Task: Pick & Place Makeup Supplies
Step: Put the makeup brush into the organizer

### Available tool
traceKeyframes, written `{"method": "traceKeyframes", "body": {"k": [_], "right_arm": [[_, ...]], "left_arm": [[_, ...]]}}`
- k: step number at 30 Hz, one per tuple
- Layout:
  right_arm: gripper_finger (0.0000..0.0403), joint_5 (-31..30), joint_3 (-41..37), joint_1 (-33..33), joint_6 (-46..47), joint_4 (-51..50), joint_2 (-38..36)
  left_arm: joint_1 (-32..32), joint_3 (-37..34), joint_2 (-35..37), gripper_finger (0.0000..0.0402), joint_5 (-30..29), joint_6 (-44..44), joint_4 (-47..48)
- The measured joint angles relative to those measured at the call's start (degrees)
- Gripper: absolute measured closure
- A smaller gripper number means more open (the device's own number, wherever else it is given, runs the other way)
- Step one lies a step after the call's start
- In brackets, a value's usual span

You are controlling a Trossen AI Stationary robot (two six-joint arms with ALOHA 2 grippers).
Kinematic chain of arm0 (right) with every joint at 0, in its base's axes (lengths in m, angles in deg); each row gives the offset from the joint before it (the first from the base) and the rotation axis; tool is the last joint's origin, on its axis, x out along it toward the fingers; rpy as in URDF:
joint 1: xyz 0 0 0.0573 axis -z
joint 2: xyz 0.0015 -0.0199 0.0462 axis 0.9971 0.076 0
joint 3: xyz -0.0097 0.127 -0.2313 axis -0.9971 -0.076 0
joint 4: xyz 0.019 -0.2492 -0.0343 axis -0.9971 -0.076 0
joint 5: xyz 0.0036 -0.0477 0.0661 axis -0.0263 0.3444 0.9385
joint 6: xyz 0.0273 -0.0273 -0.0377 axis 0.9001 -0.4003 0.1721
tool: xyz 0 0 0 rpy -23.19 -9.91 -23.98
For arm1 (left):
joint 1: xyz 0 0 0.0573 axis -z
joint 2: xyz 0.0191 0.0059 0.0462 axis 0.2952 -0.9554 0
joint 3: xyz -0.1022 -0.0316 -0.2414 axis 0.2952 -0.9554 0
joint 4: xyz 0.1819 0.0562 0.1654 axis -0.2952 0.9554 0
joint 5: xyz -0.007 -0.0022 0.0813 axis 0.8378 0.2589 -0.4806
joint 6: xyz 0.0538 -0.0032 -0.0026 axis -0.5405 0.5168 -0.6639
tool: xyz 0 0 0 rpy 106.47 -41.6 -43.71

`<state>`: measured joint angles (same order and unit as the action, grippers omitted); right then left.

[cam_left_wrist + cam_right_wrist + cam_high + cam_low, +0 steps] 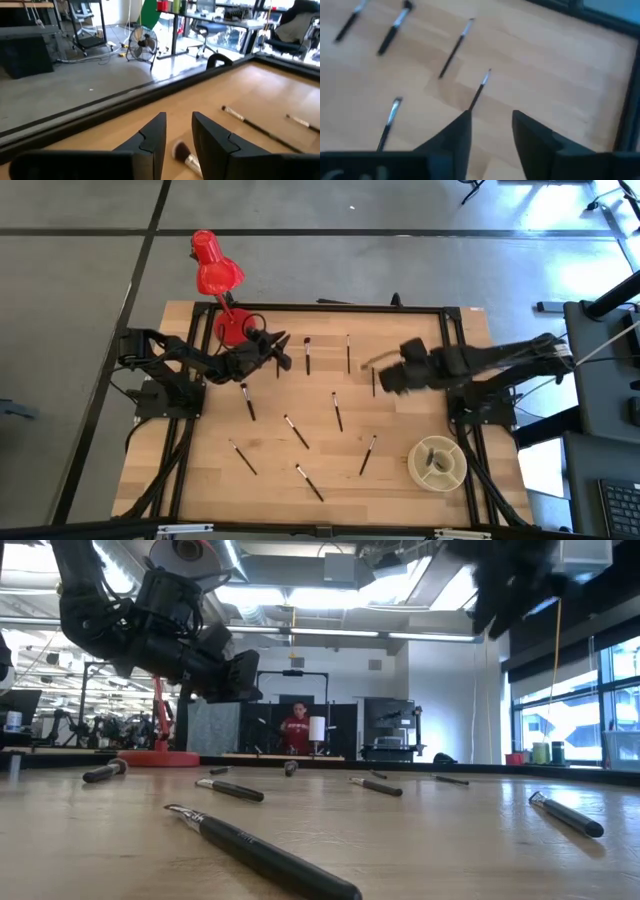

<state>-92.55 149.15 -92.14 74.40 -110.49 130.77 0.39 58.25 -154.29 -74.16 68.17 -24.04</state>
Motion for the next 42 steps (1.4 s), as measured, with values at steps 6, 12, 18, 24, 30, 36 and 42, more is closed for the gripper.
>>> {"method": "traceKeyframes", "body": {"k": [6,12,18,24,30,36,42], "right_arm": [[0.0229,13.9,-7.6,15.3,-11.9,19.2,3.4],[0.0244,17.6,-10.0,24.2,-17.5,24.7,12.9],[0.0268,21.9,-10.0,29.0,-22.0,29.6,21.1],[0.029,25.1,-10.0,30.4,-24.4,34.8,26.9],[0.0308,24.9,-9.9,32.1,-24.2,36.1,29.7],[0.0352,26.1,-9.8,33.0,-25.1,36.6,30.9],[0.0393,27.9,-9.8,33.8,-25.9,36.6,30.7]], "left_arm": [[-0.6,0.0,0.0,0.0311,0.2,-0.4,-2.7],[-1.7,0.1,0.0,0.0314,2.5,-1.9,-5.2],[-2.5,1.4,0.0,0.0315,3.5,-2.0,-5.1],[-2.5,2.6,0.0,0.0315,5.5,-2.0,-5.1],[-2.5,3.6,0.0,0.0315,6.1,-3.1,-5.1],[-2.5,4.2,0.0,0.0316,6.6,-4.5,-5.1],[-2.5,4.2,0.0,0.0315,6.6,-4.9,-5.1]]}}
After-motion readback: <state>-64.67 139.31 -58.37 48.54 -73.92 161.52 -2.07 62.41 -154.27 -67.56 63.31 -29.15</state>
